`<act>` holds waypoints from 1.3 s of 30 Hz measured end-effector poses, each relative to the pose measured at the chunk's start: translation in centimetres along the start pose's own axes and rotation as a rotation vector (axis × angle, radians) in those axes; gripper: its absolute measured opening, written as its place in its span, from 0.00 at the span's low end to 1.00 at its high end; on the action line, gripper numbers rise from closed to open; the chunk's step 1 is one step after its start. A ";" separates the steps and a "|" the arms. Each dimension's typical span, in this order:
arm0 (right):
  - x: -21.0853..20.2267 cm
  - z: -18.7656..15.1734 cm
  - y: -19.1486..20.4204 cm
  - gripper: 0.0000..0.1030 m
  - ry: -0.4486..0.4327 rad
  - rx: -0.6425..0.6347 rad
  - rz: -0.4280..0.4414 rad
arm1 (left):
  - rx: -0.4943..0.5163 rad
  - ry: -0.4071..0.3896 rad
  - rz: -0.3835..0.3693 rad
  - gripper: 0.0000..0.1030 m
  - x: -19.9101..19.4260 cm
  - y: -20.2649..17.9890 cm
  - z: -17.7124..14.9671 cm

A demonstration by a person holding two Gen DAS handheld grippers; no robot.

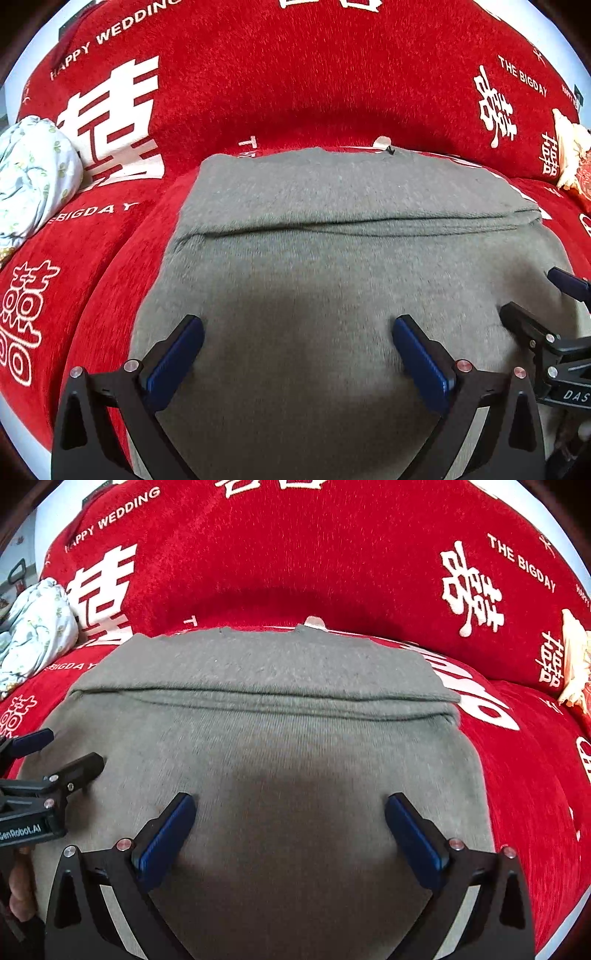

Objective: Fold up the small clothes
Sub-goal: 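Lower both grippers to the sweater hem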

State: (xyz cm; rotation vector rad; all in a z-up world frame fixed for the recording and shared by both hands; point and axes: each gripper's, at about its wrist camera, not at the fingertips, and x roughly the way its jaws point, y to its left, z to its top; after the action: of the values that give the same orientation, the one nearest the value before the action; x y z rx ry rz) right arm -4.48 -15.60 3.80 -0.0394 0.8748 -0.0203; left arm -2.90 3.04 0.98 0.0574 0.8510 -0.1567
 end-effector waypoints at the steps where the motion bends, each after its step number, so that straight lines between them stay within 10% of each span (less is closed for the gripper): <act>1: -0.3 -0.3 0.0 0.99 -0.007 -0.002 -0.001 | -0.001 -0.003 0.000 1.00 -0.2 0.0 -0.2; 21: -6.1 -7.4 0.0 0.99 0.013 -0.012 0.003 | -0.026 0.095 -0.040 1.00 -6.1 0.9 -7.7; 33: -7.5 -12.4 0.2 0.99 0.227 -0.239 -0.038 | 0.108 0.317 0.017 1.00 -6.2 1.9 -13.1; 39: -8.1 -13.0 -2.9 1.00 0.303 -0.072 -0.006 | -0.042 0.418 -0.033 0.99 -4.6 4.8 -14.2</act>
State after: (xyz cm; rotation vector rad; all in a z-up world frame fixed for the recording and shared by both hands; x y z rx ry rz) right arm -19.65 -18.60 1.78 -0.1079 1.1779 0.0001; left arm -15.70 9.89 -4.97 0.0372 1.2726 -0.1599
